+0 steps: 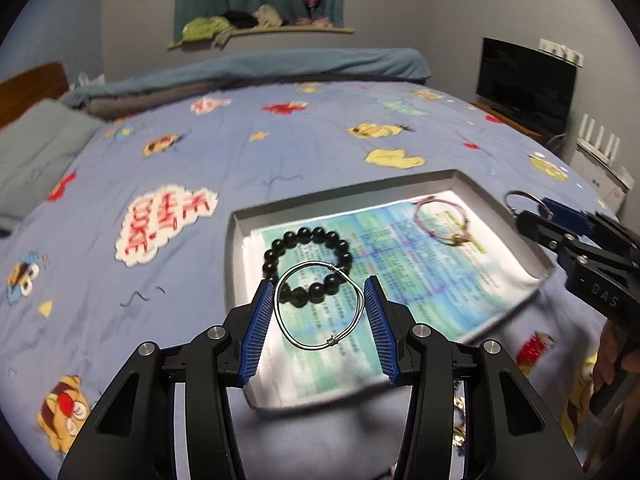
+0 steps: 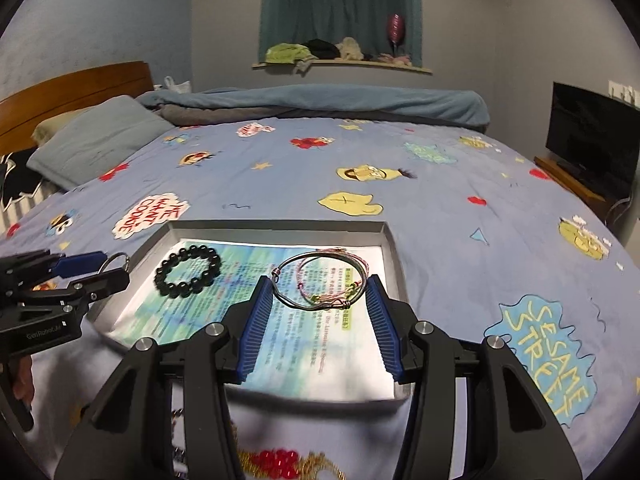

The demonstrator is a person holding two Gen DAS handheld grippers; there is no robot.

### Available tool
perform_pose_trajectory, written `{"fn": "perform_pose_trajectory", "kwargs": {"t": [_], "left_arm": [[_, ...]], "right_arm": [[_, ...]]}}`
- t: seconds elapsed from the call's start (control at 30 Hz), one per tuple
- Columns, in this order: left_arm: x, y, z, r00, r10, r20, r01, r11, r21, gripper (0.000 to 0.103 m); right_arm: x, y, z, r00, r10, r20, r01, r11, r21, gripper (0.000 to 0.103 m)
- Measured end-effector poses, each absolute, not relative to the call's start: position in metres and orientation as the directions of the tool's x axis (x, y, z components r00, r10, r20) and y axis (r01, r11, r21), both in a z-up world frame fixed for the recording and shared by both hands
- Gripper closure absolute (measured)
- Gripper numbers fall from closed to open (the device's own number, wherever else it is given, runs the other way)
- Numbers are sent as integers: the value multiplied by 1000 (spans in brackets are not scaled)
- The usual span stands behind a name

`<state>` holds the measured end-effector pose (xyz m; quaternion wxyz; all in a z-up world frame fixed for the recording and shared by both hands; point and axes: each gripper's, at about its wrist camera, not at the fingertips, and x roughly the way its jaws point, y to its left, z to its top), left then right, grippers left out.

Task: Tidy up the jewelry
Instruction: 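Carry both silver bangles into the gray box and lower them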

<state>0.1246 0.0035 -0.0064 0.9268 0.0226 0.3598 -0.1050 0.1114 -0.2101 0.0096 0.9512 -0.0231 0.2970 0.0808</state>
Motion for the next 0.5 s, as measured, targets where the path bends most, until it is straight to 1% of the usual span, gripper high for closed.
{"fn": "perform_pose_trajectory", "kwargs": {"t": [0.07, 0.33, 0.37, 0.4, 0.5], "left_arm": [[129, 4, -14, 706, -182, -685, 210, 977, -44, 54], [137, 7, -31, 682, -160, -713, 211, 977, -18, 54], [137, 8, -32, 678, -164, -717, 211, 977, -24, 54], [138, 8, -35, 671, -168, -723, 214, 976, -28, 54], [140, 8, -41, 656, -172, -735, 222, 975, -30, 54]], "right_arm": [[113, -211, 4, 806, 139, -575, -168, 986, 3, 55], [129, -201, -28, 759, 135, -636, -200, 979, -30, 55], [130, -198, -30, 754, 136, -643, -205, 978, -33, 56], [131, -197, -31, 750, 140, -646, -211, 977, -33, 67], [133, -193, -35, 739, 132, -661, -215, 976, -46, 69]]}}
